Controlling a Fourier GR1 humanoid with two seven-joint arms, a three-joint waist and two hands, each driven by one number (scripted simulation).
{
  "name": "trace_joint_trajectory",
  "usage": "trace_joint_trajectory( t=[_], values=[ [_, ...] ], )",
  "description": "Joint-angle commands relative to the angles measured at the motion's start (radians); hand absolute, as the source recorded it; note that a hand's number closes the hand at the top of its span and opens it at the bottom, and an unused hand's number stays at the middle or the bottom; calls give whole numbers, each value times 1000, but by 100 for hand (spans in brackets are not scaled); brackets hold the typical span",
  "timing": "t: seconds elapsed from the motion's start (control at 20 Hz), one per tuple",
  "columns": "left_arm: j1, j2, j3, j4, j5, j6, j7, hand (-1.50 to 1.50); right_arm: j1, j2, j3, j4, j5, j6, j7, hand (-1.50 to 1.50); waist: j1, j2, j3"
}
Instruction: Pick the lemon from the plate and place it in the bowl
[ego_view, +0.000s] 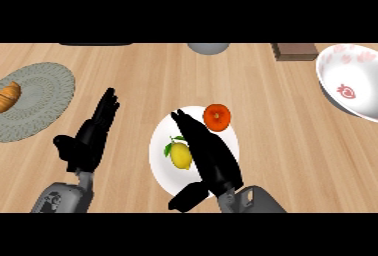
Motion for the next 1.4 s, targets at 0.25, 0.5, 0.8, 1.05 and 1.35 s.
trace_joint_trajectory(
  t=[0.25, 0.5, 0.8, 1.05, 1.35],
  values=[
    [-47, -37, 71, 77, -29, -67, -32, 0, 55, 6, 37, -22, -59, -59, -64, -150, -2, 0, 0],
    [8, -65, 37, -21, -82, -30, 33, 0, 111, 5, 62, 38, -95, -128, -134, -150, -1, 0, 0],
    [-38, -92, 80, 35, -82, -74, 19, 0, 8, 6, 11, 145, -192, -159, -162, -150, 0, 1, 0],
    [44, -128, 40, -18, -124, -70, -12, 0, 7, 6, 76, 201, -193, -258, -199, -150, 3, 1, 0],
    [36, -94, 98, -37, -118, -108, 26, 0, 2, 6, -21, 327, -132, -176, -280, -150, 1, 0, 0]
  ],
)
